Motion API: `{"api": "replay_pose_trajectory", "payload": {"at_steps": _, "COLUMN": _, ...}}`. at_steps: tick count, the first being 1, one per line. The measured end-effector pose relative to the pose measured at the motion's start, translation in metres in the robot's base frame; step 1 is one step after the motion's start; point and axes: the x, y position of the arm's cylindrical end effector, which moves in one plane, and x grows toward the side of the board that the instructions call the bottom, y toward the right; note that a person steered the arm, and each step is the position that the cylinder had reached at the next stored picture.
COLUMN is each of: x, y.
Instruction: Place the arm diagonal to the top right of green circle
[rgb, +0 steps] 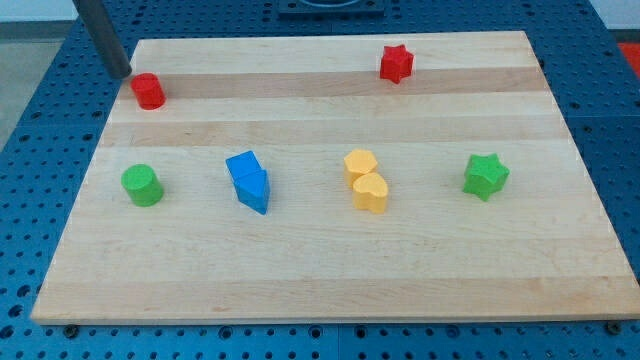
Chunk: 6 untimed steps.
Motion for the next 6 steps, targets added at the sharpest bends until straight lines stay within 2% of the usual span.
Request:
{"api": "replay_pose_trajectory", "payload": {"at_steps": 2, "x": 0.059, "y": 0.020}}
{"api": "replay_pose_trajectory", "payload": {"at_steps": 3, "x": 0.082, "y": 0.052}}
{"api": "replay_pose_trajectory", "payload": {"at_steps": 5, "x": 0.090, "y": 0.150}}
{"api": "replay_pose_trajectory", "payload": {"at_steps": 6, "x": 0.090, "y": 0.149}}
